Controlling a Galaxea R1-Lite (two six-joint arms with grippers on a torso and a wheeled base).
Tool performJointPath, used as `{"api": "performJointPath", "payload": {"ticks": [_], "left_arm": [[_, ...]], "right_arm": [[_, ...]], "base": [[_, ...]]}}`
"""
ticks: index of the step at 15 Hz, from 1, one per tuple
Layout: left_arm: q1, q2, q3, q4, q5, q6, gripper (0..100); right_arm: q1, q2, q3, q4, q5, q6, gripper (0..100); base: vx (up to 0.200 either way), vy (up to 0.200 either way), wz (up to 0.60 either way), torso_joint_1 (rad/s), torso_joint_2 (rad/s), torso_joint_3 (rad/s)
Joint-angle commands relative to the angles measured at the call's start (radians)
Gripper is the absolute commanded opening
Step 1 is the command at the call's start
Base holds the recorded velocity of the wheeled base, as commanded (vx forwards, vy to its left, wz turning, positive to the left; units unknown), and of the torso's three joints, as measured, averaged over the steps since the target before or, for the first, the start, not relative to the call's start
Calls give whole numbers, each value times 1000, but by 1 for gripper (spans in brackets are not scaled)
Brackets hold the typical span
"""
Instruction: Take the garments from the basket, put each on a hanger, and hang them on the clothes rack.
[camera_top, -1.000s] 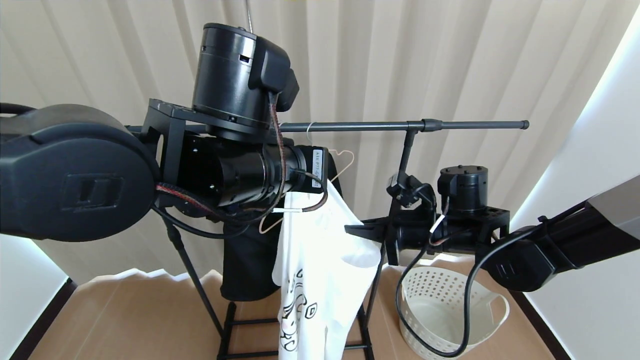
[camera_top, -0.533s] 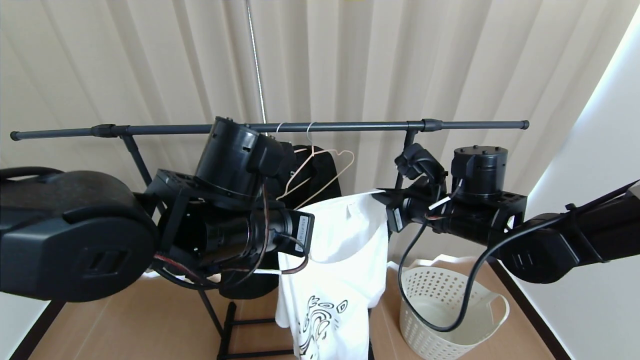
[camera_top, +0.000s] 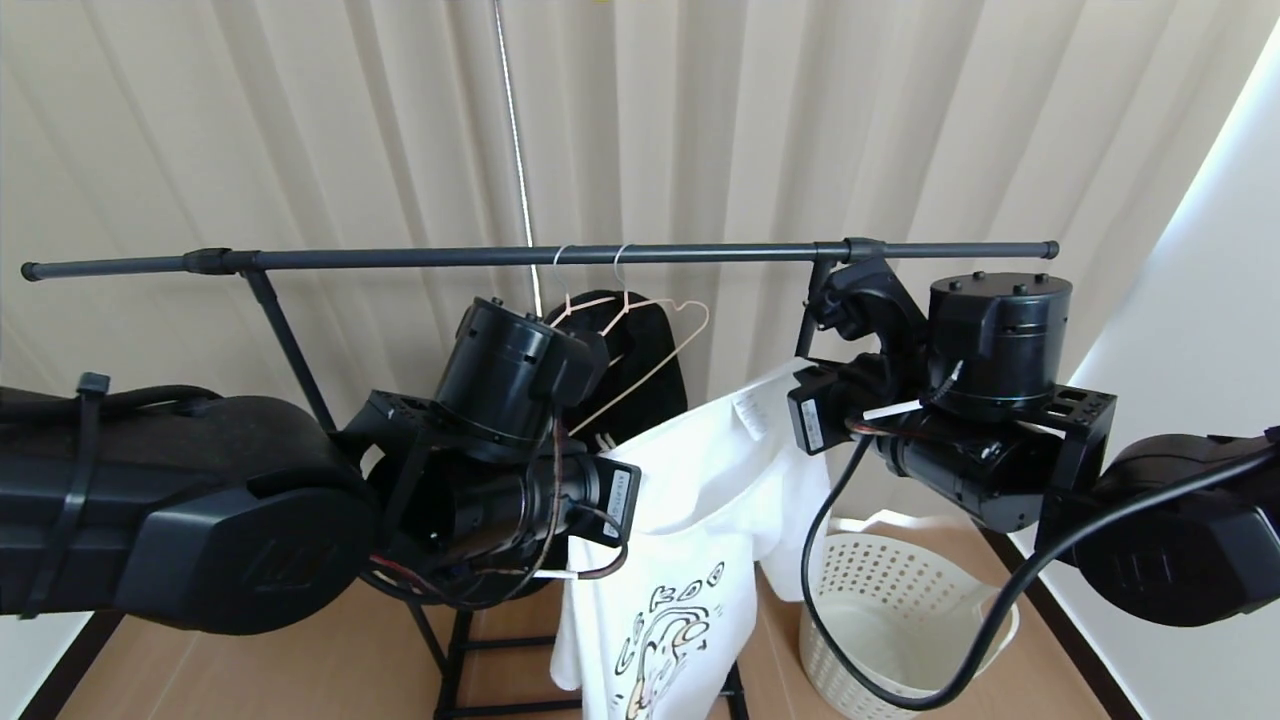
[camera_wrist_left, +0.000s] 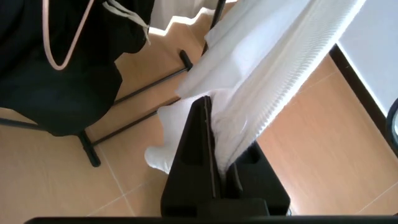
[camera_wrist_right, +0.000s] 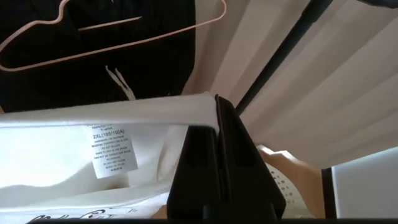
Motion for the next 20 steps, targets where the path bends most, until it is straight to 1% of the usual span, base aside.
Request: {"api": "performJointPath", "payload": {"ticks": [1,3,6,8,9,11,13,14,15,18,20], "left_arm": [[0,6,5,0,2,-1,100],[0,-1,19,-5,0,-3,100],[17,-43,71,-60,-10,2,100],[68,-60,83,-82,-21,39,100],[114,-58,77,-108,-44,71,100],[184,-35,71,-195,-76,154,100],[244,57,36,-309,-83,261,100],[254,75,25,-322,-83,277,100],[278,155,-55,-342,-83,315,100],[281,272,-190,-341,-98,320,100],[281,335,-253,-341,-101,326,100]], "right_arm": [[3,1,-8,-2,0,0,0],[3,4,-8,0,0,0,0],[3,10,-6,0,-11,0,0],[3,7,-3,0,-12,0,0],[3,3,-2,0,-11,0,0],[3,0,-2,0,-11,-2,0],[1,0,-2,-2,-9,-2,0],[1,0,-2,-2,-8,-2,0],[-2,-2,-10,-2,-3,-3,0],[-12,6,-26,0,1,-5,0],[-14,9,-33,0,1,-5,0]], "base": [[0,0,0,0,0,0],[0,0,0,0,0,0],[0,0,0,0,0,0],[0,0,0,0,0,0],[0,0,0,0,0,0],[0,0,0,0,0,0],[0,0,0,0,0,0],[0,0,0,0,0,0],[0,0,0,0,0,0],[0,0,0,0,0,0],[0,0,0,0,0,0]]}}
